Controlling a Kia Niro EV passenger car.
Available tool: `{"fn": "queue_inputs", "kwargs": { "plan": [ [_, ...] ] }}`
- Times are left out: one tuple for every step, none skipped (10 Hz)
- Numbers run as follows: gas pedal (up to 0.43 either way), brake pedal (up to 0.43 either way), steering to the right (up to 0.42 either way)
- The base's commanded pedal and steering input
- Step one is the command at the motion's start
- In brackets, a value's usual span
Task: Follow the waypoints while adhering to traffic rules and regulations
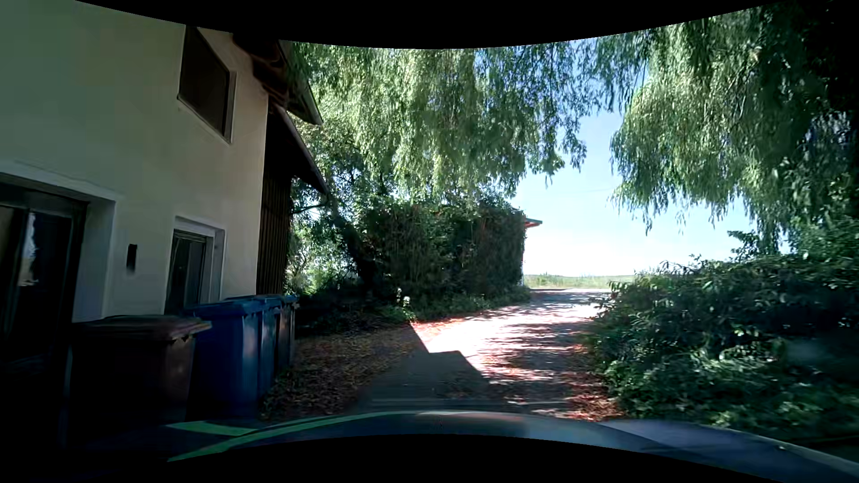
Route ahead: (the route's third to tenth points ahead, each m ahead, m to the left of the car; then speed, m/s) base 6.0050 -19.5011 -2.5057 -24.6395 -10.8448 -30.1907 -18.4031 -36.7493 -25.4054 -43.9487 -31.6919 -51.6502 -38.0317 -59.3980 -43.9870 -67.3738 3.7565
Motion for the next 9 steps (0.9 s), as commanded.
{"fn": "queue_inputs", "kwargs": {
  "plan": [
    [0.079,0.0,0.009],
    [0.11,0.0,0.038],
    [0.11,0.0,0.069],
    [0.11,0.0,0.096],
    [0.11,0.0,0.114],
    [0.11,0.0,0.126],
    [0.11,0.0,0.145],
    [0.11,0.0,0.174],
    [0.11,0.0,0.194]
  ]
}}
